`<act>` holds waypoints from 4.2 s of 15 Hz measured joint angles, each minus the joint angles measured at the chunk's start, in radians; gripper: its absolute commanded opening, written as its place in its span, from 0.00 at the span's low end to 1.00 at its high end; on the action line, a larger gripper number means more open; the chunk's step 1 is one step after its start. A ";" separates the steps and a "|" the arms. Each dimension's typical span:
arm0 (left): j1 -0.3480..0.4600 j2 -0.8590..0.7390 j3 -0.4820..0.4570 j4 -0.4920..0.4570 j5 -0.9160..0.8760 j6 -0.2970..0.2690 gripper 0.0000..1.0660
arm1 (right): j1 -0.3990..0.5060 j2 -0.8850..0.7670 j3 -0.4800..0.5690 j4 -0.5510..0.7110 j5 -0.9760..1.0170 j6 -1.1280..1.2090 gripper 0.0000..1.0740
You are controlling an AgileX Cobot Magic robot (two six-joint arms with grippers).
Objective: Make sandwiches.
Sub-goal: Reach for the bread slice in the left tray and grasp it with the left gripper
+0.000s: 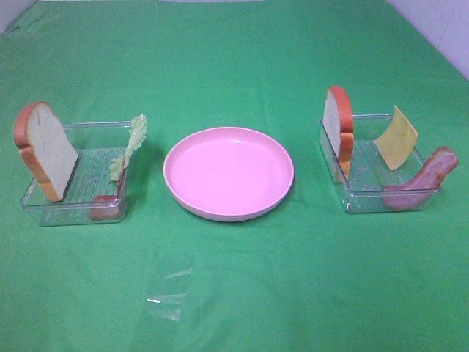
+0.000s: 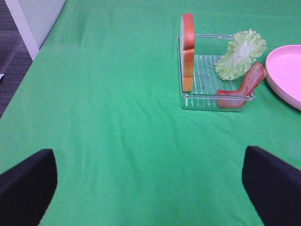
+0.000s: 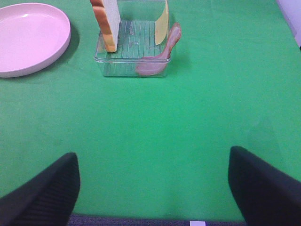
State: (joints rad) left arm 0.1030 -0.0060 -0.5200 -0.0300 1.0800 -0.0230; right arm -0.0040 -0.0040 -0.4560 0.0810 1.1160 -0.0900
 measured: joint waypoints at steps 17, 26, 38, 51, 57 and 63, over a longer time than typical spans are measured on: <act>-0.003 0.237 -0.022 0.053 -0.271 -0.155 0.94 | 0.000 0.000 0.000 0.000 0.000 0.000 0.79; -0.009 0.965 -0.272 0.041 -0.428 -0.107 0.94 | 0.000 0.000 0.000 0.000 0.000 0.000 0.79; -0.009 1.809 -0.863 -0.280 -0.240 0.145 0.94 | 0.000 0.000 0.000 0.000 0.000 0.000 0.79; -0.009 1.959 -0.889 -0.378 -0.301 0.185 0.45 | 0.000 0.000 0.000 0.000 0.000 0.000 0.79; -0.009 1.959 -0.889 -0.428 -0.324 0.185 0.10 | 0.000 0.000 0.000 0.000 0.000 0.000 0.79; -0.009 1.962 -0.903 -0.442 -0.318 0.185 0.08 | 0.000 0.000 0.000 0.000 0.000 0.000 0.79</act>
State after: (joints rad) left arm 0.0940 1.9560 -1.4230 -0.4720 0.7620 0.1620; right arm -0.0040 -0.0040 -0.4560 0.0810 1.1160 -0.0900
